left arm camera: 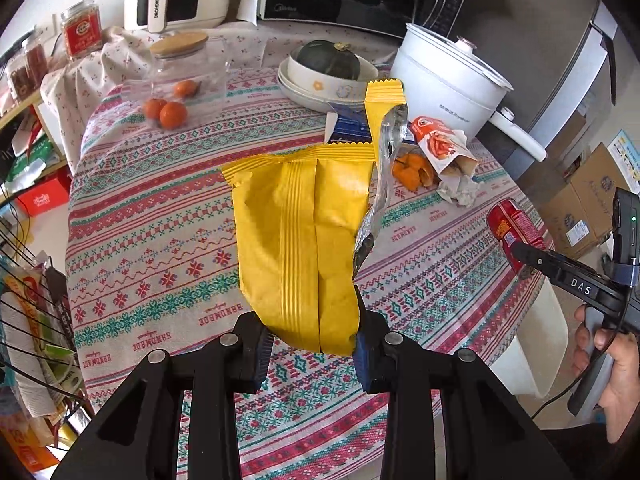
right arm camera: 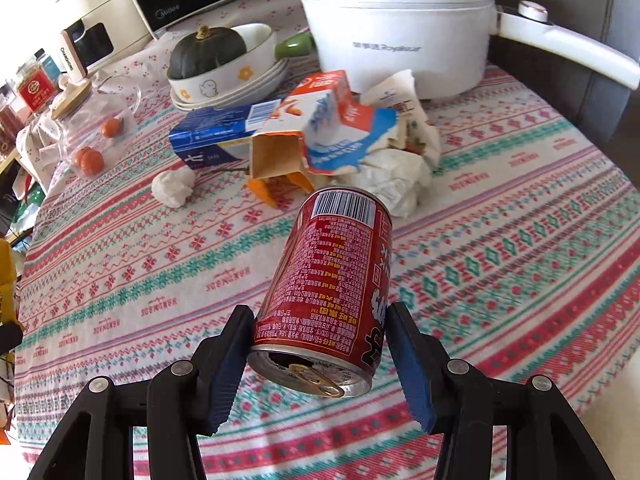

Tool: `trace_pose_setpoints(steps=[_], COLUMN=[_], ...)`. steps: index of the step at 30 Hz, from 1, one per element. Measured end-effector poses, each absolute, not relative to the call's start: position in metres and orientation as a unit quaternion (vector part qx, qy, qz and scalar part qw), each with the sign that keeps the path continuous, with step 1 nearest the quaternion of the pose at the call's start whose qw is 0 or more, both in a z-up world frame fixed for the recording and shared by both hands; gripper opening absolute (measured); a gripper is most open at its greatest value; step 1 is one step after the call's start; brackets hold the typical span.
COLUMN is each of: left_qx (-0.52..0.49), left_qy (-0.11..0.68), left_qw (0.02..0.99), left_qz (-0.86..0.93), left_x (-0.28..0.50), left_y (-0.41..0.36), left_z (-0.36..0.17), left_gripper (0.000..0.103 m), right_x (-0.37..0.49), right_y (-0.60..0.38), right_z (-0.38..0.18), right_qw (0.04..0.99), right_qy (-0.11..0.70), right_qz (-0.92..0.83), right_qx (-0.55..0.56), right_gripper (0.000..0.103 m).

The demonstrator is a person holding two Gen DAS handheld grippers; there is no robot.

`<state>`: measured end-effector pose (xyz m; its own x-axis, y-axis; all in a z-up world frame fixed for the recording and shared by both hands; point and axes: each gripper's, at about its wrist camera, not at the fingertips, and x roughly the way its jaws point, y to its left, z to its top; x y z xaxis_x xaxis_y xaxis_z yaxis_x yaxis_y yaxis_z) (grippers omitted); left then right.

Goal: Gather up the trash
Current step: 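Carry the yellow wrapper and red can over the white bin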

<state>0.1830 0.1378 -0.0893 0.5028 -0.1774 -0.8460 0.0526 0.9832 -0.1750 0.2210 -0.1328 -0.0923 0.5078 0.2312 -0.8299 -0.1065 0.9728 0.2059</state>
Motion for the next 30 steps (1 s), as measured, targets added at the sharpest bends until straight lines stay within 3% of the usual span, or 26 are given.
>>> trace_pose_setpoints(steps=[22, 30], left_qx=[-0.015, 0.028], left_qy=[0.509, 0.509], left_qw=[0.838, 0.827], left_qz=[-0.195, -0.235], left_x=[0.16, 0.147], left_y=[-0.019, -0.086], left_z=[-0.09, -0.098], left_gripper=[0.035, 0.035], right_x=[0.141, 0.12], right_y=[-0.242, -0.306], right_z=[-0.047, -0.06], right_qw=[0.863, 0.851], right_qy=[0.484, 0.505], right_qz=[0.109, 0.062], right_qx=[0.098, 0.132], right_gripper=[0.059, 0.059])
